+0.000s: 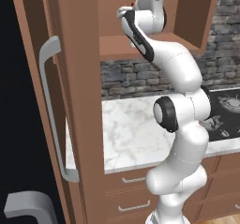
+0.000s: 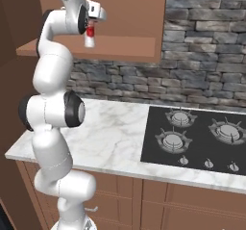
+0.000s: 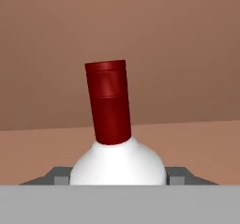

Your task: There is a bowl on the dining counter. Grab a lemon wedge from the fridge and place it in the bowl. Then get the liquor bottle and glass cup from the cabinet and place them next to the bowl.

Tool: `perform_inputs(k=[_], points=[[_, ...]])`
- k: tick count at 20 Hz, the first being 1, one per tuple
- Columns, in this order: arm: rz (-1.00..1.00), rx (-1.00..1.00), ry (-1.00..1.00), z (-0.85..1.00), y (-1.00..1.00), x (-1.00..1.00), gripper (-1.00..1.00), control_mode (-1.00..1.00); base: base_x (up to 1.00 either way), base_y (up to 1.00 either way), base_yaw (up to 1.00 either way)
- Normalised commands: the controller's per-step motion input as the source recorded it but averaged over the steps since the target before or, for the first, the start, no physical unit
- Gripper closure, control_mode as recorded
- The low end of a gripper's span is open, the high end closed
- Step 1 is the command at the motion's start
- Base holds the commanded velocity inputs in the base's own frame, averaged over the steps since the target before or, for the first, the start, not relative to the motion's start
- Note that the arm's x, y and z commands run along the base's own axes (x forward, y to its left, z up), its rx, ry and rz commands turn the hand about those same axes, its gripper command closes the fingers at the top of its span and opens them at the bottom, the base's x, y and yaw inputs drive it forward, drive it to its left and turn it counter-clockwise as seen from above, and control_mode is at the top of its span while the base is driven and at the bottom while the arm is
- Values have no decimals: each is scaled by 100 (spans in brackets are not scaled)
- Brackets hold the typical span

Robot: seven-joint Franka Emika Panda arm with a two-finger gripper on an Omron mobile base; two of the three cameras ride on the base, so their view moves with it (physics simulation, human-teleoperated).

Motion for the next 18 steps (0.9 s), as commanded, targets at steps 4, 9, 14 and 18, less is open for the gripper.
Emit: perform_inputs(k=[4, 9, 14, 18], points=[[0, 0, 0, 0, 3, -4, 100, -100, 0, 0, 0], [0, 0, -7, 4, -2, -76, 100, -100, 0, 0, 0], [0, 0, -5, 0, -10, -100, 100, -100, 0, 0, 0], [0, 0, -4, 0, -28, -100, 100, -100, 0, 0, 0]])
